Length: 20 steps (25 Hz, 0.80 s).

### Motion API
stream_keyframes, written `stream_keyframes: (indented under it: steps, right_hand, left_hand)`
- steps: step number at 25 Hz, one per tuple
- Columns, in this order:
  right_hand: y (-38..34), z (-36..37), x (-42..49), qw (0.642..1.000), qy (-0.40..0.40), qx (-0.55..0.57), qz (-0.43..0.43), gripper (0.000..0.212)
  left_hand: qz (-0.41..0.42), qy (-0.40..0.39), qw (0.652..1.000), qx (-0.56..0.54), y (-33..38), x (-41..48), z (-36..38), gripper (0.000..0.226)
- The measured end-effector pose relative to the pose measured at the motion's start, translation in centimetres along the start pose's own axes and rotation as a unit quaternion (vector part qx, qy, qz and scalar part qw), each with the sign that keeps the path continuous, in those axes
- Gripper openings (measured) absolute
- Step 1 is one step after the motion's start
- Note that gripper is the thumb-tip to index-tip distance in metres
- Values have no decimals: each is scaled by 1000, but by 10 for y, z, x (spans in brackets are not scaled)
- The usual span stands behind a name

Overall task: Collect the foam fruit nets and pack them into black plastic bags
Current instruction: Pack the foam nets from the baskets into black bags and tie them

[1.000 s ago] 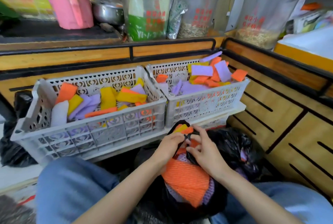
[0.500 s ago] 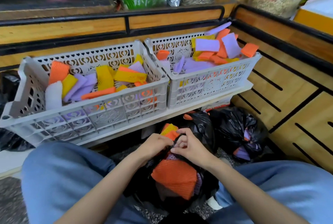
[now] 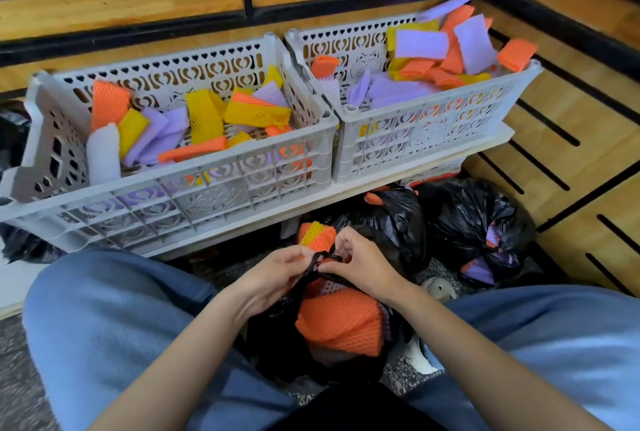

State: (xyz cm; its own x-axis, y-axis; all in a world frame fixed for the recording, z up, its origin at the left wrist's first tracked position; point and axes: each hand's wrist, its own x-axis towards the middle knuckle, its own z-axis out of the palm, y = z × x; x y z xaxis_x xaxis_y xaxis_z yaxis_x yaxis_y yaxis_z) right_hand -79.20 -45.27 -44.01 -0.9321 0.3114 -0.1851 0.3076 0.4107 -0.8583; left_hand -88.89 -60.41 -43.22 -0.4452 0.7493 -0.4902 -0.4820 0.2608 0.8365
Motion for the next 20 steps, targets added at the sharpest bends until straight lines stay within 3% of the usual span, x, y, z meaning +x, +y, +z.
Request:
stream_keyframes:
  steps: [2, 4, 6, 10, 12, 14, 16, 18, 20]
  right_hand:
    - [6, 1, -1, 999, 25, -39, 8, 32]
    - [13, 3, -3, 994, 39, -106, -1, 26]
    - [20, 6, -9, 982, 40, -177, -48, 18]
    - [20, 4, -23, 970, -11, -185, -158, 12]
    - [18, 0, -29, 959, -42, -200, -196, 12]
    - [22, -1, -36, 963, -72, -191, -178, 9]
    - [31, 4, -42, 987, -79, -114, -85, 11]
    - [34, 10, -44, 996, -39, 73, 31, 14]
    - [31, 14, -41, 955, 25, 277, 105, 16]
  left_hand:
    - [28, 15, 994, 109, -6, 3, -3, 10]
    - [71, 31, 965, 250, -12, 11, -8, 10]
    - [91, 36, 947, 306, -16, 16, -9, 15]
    - [23, 131, 986, 99, -21, 21, -13, 31]
    - [-4, 198, 979, 37, -26, 26, -16, 33]
    - [-56, 248, 967, -17, -36, 32, -20, 35]
    - [-82, 268, 959, 44, -50, 35, -25, 35]
    - [-69, 244, 947, 197, -56, 34, -29, 35]
    - [-46, 204, 948, 240, -51, 26, -24, 35]
